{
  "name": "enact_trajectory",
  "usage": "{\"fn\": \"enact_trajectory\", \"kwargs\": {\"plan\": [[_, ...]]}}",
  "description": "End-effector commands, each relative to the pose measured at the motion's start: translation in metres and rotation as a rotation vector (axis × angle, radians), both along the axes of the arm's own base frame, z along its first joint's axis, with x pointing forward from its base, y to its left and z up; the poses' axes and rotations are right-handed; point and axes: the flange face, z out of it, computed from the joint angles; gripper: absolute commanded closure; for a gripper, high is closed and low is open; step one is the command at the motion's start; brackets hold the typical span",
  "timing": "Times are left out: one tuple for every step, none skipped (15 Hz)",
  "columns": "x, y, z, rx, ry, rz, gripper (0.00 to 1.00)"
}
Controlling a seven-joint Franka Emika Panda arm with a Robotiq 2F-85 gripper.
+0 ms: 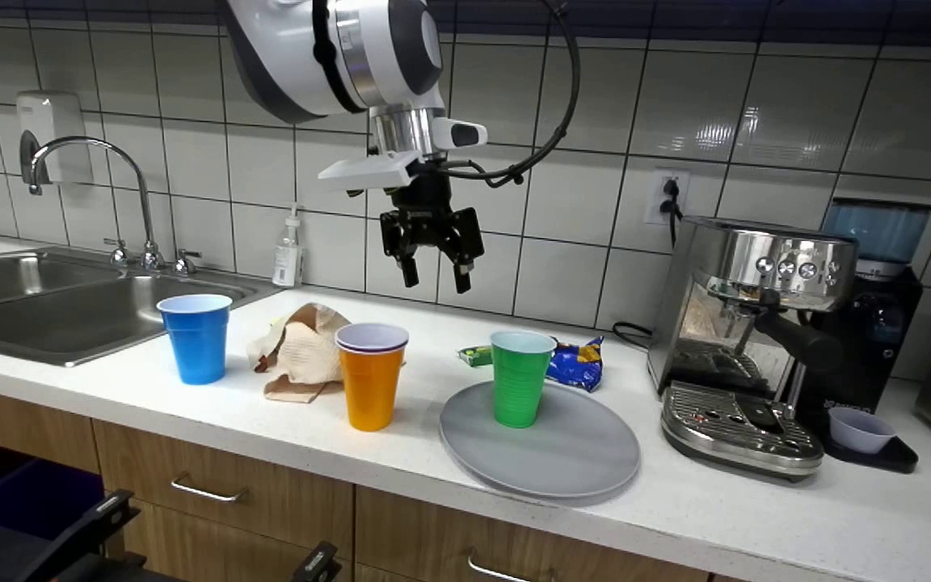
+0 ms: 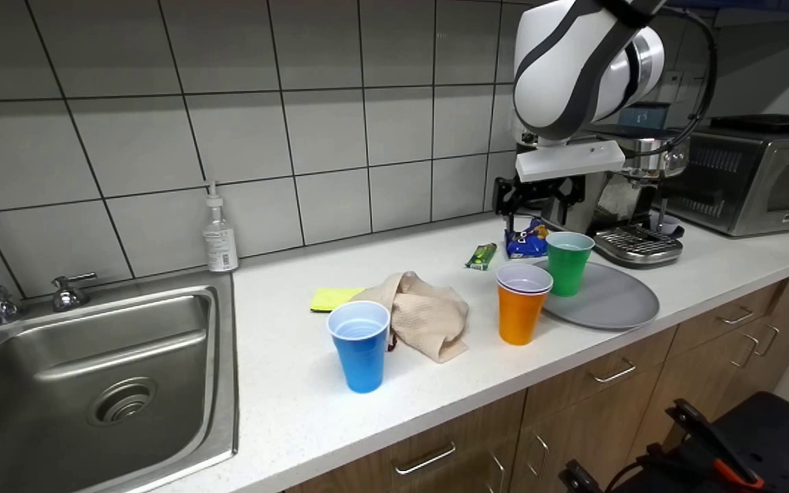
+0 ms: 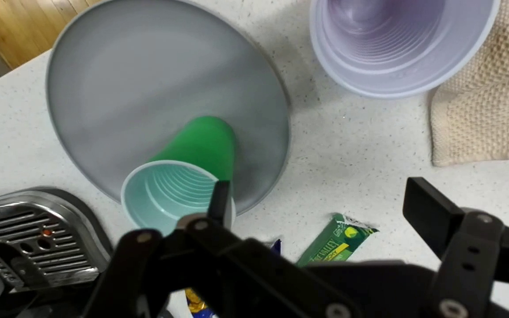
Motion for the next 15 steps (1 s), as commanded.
{"fn": "enact_trajectory", "kwargs": {"plan": [[0.020,-0.018,-0.002,-0.012,-0.014,-0.062,0.00],[0.026,-0.023,-0.003,-0.016,-0.016,-0.074,0.00],[0.031,-0.028,-0.005,-0.016,-0.017,-0.088,0.00],[0.036,-0.032,-0.008,-0.018,-0.018,-0.100,0.00],[0.042,-0.036,-0.009,-0.022,-0.018,-0.111,0.00],[0.048,-0.040,-0.012,-0.026,-0.017,-0.124,0.00],[0.053,-0.043,-0.014,-0.027,-0.016,-0.135,0.00],[0.058,-0.047,-0.016,-0.030,-0.016,-0.146,0.00],[0.062,-0.051,-0.018,-0.034,-0.015,-0.158,0.00],[0.066,-0.054,-0.020,-0.036,-0.016,-0.169,0.00],[0.070,-0.057,-0.021,-0.039,-0.014,-0.178,0.00],[0.072,-0.060,-0.024,-0.041,-0.013,-0.188,0.00],[0.074,-0.062,-0.025,-0.045,-0.012,-0.195,0.00],[0.075,-0.064,-0.028,-0.045,-0.008,-0.203,0.00],[0.075,-0.065,-0.030,-0.045,-0.003,-0.208,0.00]]}}
